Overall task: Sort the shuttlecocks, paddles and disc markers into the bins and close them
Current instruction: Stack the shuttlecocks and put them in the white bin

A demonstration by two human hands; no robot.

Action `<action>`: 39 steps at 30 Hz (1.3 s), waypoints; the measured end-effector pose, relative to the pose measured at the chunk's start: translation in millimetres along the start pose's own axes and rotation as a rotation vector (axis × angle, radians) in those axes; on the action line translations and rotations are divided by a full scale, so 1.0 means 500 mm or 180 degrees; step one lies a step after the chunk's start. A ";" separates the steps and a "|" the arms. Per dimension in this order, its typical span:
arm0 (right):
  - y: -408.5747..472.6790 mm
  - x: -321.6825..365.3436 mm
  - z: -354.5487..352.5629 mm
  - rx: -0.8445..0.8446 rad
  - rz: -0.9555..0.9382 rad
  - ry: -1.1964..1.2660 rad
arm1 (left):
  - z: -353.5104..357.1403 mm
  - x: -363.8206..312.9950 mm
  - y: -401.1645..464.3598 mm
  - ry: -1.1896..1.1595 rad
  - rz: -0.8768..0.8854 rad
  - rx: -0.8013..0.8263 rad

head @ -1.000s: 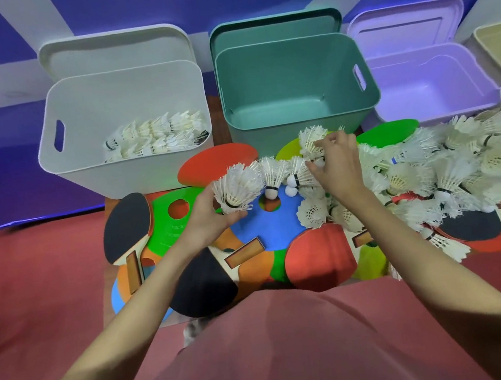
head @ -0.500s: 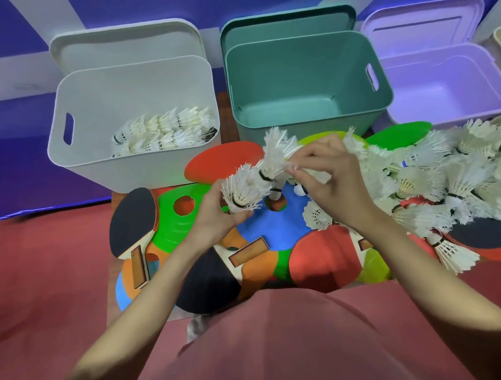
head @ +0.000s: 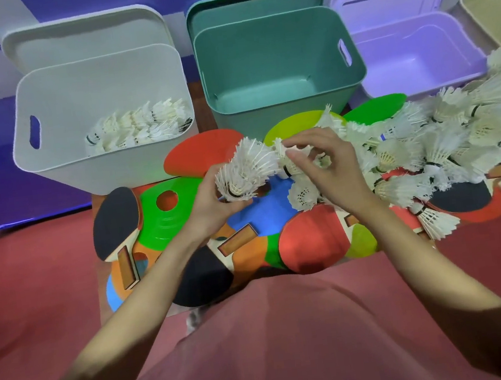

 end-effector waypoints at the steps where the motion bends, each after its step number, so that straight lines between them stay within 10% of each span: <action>1: 0.003 -0.020 -0.025 -0.0278 0.0226 -0.0018 | -0.004 0.001 0.000 0.0003 -0.0016 -0.0066; 4: -0.009 -0.092 -0.056 -0.0444 0.0683 -0.0683 | -0.015 0.008 -0.002 -0.0041 -0.0049 -0.0198; 8: -0.068 -0.160 -0.001 0.0674 0.0448 -0.2040 | -0.026 0.018 -0.008 -0.0002 -0.0106 -0.0234; 18: -0.067 -0.168 0.040 0.1040 0.0559 -0.2998 | -0.055 0.025 -0.020 0.0033 -0.0254 -0.0327; 28: 0.005 0.012 -0.076 -0.0799 0.1165 0.0473 | -0.031 0.024 -0.018 0.0059 -0.0246 -0.0020; 39: -0.039 -0.039 0.018 -0.0246 0.1577 -0.0066 | 0.006 0.037 -0.032 0.0130 -0.0281 0.0349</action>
Point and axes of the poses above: each hand's wrist, its own y-axis towards the middle knuckle, its own z-axis out of the palm, x = y × z, the point moved 9 cm from there along y, towards the middle knuckle, and after that the axes turned 13 degrees about -x, right-handed, at the moved point
